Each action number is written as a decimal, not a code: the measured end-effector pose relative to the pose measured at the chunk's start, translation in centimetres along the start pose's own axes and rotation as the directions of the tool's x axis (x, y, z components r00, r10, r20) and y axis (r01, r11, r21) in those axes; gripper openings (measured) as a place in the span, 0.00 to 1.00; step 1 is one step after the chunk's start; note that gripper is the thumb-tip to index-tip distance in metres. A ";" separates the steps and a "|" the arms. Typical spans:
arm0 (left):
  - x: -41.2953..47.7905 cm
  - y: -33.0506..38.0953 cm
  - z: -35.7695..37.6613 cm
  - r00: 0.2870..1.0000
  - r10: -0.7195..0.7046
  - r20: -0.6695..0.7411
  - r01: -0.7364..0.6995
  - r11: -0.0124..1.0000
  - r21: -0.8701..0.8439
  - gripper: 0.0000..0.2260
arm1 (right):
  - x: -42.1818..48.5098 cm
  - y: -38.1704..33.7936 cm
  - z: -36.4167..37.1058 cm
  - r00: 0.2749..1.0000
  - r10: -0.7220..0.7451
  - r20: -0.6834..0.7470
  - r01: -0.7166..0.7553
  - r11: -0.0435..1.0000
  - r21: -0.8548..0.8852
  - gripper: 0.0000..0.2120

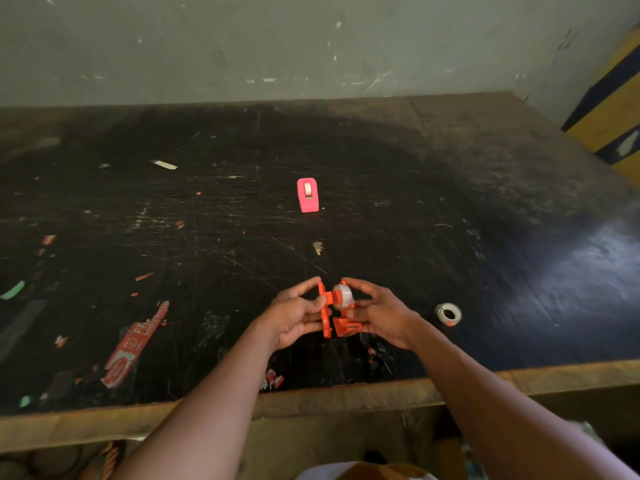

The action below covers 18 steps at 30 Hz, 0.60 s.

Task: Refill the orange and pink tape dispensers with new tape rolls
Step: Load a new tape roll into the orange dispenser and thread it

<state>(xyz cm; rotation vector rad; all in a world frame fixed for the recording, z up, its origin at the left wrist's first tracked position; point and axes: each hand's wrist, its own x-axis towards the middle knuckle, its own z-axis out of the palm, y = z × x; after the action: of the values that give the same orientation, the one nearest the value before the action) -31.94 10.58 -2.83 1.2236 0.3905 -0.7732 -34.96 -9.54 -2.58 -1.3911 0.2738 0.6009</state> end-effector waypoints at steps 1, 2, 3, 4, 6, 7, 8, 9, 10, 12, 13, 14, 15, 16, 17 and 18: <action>-0.1 0.1 0.1 1.000 0.000 0.010 0.000 1.000 0.003 0.22 | 0.1 0.1 0.0 1.000 0.000 0.000 0.000 1.000 -0.007 0.31; -0.1 0.1 0.2 1.000 -0.001 0.018 0.001 1.000 0.005 0.23 | 0.2 0.1 -0.1 1.000 0.001 0.000 -0.001 1.000 -0.015 0.31; -0.2 0.2 0.3 1.000 -0.001 0.022 0.001 1.000 0.006 0.23 | 0.2 0.1 -0.1 1.000 0.002 0.001 -0.002 1.000 -0.023 0.31; -0.2 0.2 0.4 1.000 -0.001 0.024 0.001 1.000 0.008 0.23 | 0.3 0.1 -0.1 1.000 0.003 0.002 -0.003 1.000 -0.028 0.31; -0.3 0.2 0.5 1.000 -0.002 0.025 0.002 1.000 0.024 0.23 | 0.4 0.1 -0.1 1.000 0.006 0.005 -0.006 1.000 -0.030 0.31; -0.3 0.2 0.6 1.000 -0.004 0.022 0.003 1.000 0.031 0.23 | 0.4 0.0 -0.2 1.000 0.008 0.007 -0.008 0.999 -0.032 0.32; -0.3 0.3 0.6 1.000 -0.004 0.016 0.004 0.999 0.039 0.23 | 0.4 0.0 -0.2 1.000 0.008 0.009 -0.007 0.999 -0.036 0.32; -0.3 0.4 0.7 1.000 -0.004 0.011 0.004 0.999 0.047 0.23 | 0.4 -0.1 -0.1 1.000 0.007 0.011 -0.007 0.999 -0.042 0.32; -0.4 0.4 0.7 1.000 -0.003 0.007 0.003 0.999 0.054 0.23 | 0.4 -0.1 -0.1 1.000 0.007 0.013 -0.006 0.999 -0.047 0.32; -0.4 0.5 0.8 1.000 0.000 0.000 0.000 0.998 0.061 0.23 | 0.3 -0.3 -0.1 1.000 0.004 0.016 -0.003 0.999 -0.047 0.32; -0.3 0.6 0.9 1.000 0.003 -0.005 -0.003 0.998 0.062 0.23 | 0.2 -0.4 -0.1 1.000 0.002 0.018 -0.001 0.999 -0.044 0.32; -0.4 0.6 0.9 1.000 0.006 -0.011 -0.005 0.998 0.062 0.23 | 0.2 -0.5 0.0 1.000 0.001 0.020 0.000 0.999 -0.040 0.32; -0.3 0.6 0.9 1.000 0.009 -0.017 -0.008 0.998 0.061 0.23 | 0.2 -0.6 0.0 1.000 0.001 0.022 0.000 0.999 -0.037 0.31; -0.4 0.6 0.9 1.000 0.011 -0.023 -0.010 0.998 0.061 0.23 | 0.1 -0.6 0.0 1.000 -0.001 0.022 0.002 0.999 -0.035 0.31; -0.4 0.6 0.9 1.000 0.014 -0.027 -0.012 0.998 0.063 0.23 | 0.1 -0.6 0.1 1.000 -0.005 0.021 0.006 0.999 -0.035 0.31; -0.4 0.6 0.9 0.999 0.015 -0.029 -0.013 0.998 0.066 0.23 | 0.2 -0.6 0.1 1.000 -0.010 0.019 0.010 0.999 -0.036 0.32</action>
<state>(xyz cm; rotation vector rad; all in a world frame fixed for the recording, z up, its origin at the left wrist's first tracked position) -31.88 9.93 -1.84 1.2998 0.3827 -0.7611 -34.50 -9.47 -2.16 -1.4197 0.2419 0.6129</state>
